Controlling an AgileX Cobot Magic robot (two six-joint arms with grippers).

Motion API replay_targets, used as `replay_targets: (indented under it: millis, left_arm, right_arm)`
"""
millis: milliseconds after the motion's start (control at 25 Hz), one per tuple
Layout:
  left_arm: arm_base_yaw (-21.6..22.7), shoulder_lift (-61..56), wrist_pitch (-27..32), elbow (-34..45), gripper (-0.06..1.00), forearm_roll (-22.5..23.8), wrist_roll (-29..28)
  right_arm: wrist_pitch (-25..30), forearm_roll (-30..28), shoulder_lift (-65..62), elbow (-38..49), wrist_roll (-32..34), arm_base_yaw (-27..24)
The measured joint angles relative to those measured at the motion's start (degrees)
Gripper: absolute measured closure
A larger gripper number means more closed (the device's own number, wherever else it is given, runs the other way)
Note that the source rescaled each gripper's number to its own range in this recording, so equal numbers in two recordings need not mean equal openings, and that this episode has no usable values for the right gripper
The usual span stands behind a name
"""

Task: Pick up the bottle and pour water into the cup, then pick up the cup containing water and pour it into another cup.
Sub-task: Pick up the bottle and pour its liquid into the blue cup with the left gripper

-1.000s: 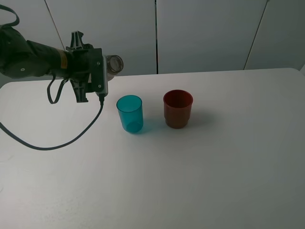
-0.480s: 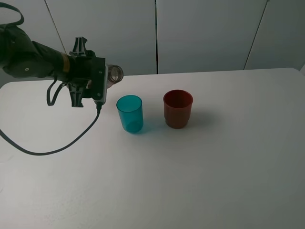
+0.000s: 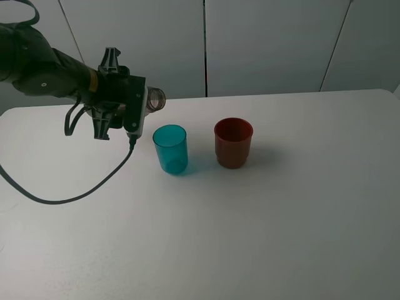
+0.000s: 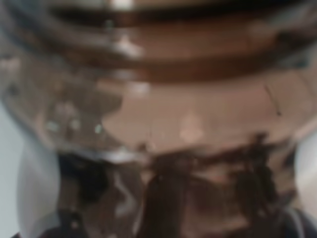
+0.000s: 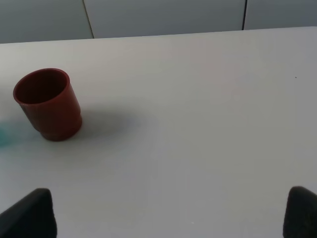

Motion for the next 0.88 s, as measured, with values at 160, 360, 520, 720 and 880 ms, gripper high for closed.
replay_targets:
  millis: [160, 360, 520, 720, 880]
  left_arm:
    - [-0.46, 0.0, 2.81, -0.6, 0.94, 3.21, 0.11]
    - [-0.55, 0.0, 4.86, -1.04, 0.94, 5.36, 0.19]
    - [-1.12, 0.0, 5.6, -1.08, 0.94, 7.65, 0.19]
    - [-1.93, 0.0, 6.6, -1.72, 0.94, 9.74, 0.19]
    - [-2.45, 0.05, 8.03, -2.88, 0.94, 10.56, 0.19]
  right_arm:
    - [0.0, 0.0, 0.0, 0.0, 0.0, 0.0]
    - [0.0, 0.0, 0.0, 0.0, 0.0, 0.0]
    - [0.0, 0.0, 0.0, 0.0, 0.0, 0.0]
    - [0.0, 0.0, 0.0, 0.0, 0.0, 0.0]
    - [0.0, 0.0, 0.0, 0.0, 0.0, 0.0]
